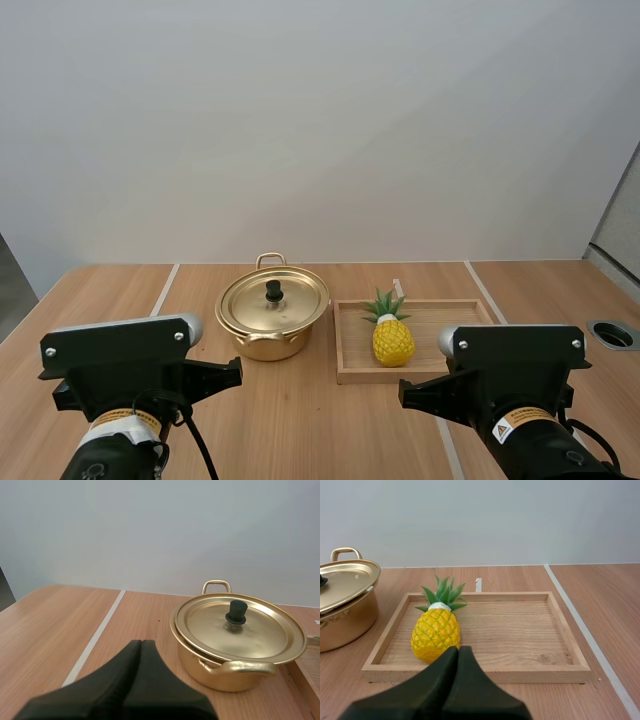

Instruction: Open the pot, put the pineapple inside, and close it

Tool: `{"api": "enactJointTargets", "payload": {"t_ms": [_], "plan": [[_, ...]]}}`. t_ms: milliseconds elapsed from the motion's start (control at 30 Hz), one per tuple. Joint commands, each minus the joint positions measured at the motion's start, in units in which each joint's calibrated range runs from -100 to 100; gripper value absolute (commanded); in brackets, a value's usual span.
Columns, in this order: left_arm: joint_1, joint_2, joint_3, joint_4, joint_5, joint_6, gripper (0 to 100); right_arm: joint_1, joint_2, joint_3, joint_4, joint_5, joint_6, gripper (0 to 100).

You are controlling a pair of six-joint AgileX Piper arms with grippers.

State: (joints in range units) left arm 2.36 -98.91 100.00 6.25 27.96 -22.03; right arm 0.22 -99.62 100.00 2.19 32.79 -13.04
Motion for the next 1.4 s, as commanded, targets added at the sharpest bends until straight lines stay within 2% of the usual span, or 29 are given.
{"api": "enactJointTargets", "payload": {"t_ms": [0,1267,1367], "plan": [[-0.10,-0.4,0.0,0.1,-0.6,-0.6,0,0.1,-0.4,0.0,-0.4,-1.4,-0.4,0],[-0.10,-0.4,0.0,0.1,-0.6,-0.6,0,0.1,-0.4,0.0,-0.5,-1.9,-0.4,0],[-0.10,-0.4,0.0,-0.3,-2.4,-0.6,0,0.1,-0.4,0.0,0.3,-9.0,-0.4,0]]}}
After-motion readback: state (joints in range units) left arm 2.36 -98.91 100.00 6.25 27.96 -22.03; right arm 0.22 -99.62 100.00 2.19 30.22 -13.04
